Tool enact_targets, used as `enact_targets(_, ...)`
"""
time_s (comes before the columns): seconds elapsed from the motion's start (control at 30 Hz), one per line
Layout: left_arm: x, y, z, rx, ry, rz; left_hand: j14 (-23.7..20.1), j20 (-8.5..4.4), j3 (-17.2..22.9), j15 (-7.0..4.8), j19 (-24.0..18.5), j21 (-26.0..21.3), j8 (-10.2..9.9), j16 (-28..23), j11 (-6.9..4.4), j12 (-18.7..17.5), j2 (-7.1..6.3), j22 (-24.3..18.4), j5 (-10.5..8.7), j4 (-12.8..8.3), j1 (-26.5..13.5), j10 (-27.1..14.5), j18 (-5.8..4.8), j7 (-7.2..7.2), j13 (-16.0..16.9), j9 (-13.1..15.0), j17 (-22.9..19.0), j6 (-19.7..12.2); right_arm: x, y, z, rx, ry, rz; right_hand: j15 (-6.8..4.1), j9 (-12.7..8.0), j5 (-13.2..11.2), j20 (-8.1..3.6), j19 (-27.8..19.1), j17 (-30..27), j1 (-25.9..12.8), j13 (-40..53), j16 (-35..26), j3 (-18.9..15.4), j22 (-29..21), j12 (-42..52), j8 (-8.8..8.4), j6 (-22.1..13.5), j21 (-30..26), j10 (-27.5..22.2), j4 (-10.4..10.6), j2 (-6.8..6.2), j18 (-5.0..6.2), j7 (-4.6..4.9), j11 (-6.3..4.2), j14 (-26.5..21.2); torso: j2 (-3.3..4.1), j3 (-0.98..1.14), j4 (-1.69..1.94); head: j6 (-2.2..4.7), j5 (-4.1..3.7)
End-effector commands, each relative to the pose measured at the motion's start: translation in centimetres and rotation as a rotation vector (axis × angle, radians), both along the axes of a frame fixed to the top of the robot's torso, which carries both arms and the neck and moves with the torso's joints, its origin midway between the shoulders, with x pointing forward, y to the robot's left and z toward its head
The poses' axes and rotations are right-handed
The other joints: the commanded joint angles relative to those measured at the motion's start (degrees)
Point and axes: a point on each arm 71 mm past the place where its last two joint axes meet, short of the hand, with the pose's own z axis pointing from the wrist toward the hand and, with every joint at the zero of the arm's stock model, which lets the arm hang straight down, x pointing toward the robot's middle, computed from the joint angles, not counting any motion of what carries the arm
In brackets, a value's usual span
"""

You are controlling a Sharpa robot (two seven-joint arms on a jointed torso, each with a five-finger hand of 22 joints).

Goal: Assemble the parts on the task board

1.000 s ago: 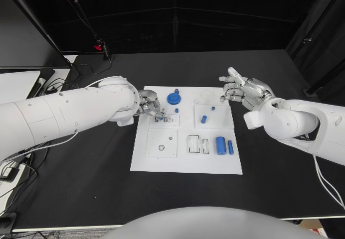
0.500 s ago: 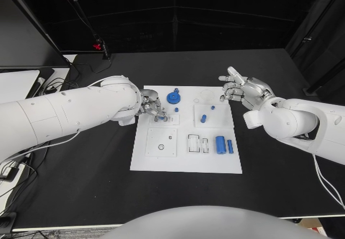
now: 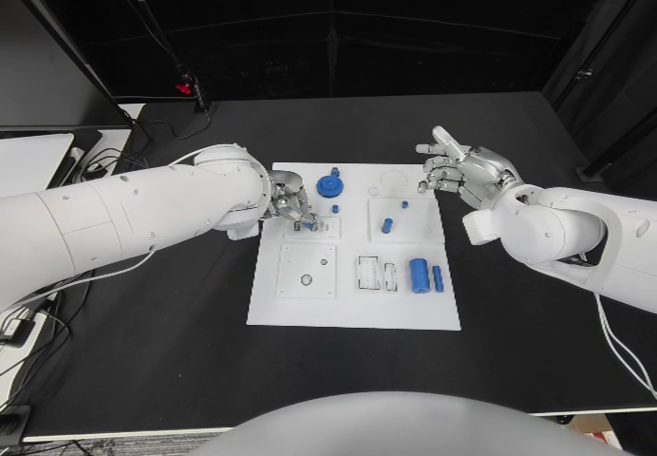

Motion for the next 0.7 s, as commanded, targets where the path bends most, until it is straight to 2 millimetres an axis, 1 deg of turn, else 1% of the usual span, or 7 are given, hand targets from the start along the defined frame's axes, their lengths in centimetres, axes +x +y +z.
enact_targets(0.03,0.0,0.02,-0.02,0.011,0.01,0.006,6.0,-0.23,0.33,-0.43,5.99,0.18,0.23,0.05,-0.08,0.07,-0.05,15.1,-0.34,0.04,0.7,6.08,-0.37,-0.25,15.03,0.05,15.09,-0.28,-0.02,0.13,0.14,0.009,-0.007,0.01,-0.03,-0.08,-0.2,0.07,-0.16,-0.05,-0.04,-0.03,0.32,-0.47,-0.05,0.27,0.35,-0.31,-0.19,-0.41,0.03,0.57,0.5,0.79,-0.14,-0.27,0.0,-0.01,0.02,-0.01,0.01)
enact_targets(0.7,0.03,-0.12,-0.13,0.02,0.017,0.007,6.0,-0.2,0.53,-0.37,5.99,0.18,0.05,0.05,0.02,0.07,-0.22,15.1,-0.57,0.13,0.65,6.08,-0.37,-0.11,15.03,0.24,15.09,-0.63,-0.06,0.15,0.15,0.01,-0.007,0.011,0.01,-0.09,-0.28,0.12,-0.18,-0.22,-0.18,-0.23,0.47,-0.57,-0.13,0.44,0.51,-0.45,-0.22,-0.53,0.07,0.67,0.5,0.76,-0.11,-0.37,0.01,0.0,0.01,-0.23,0.05)
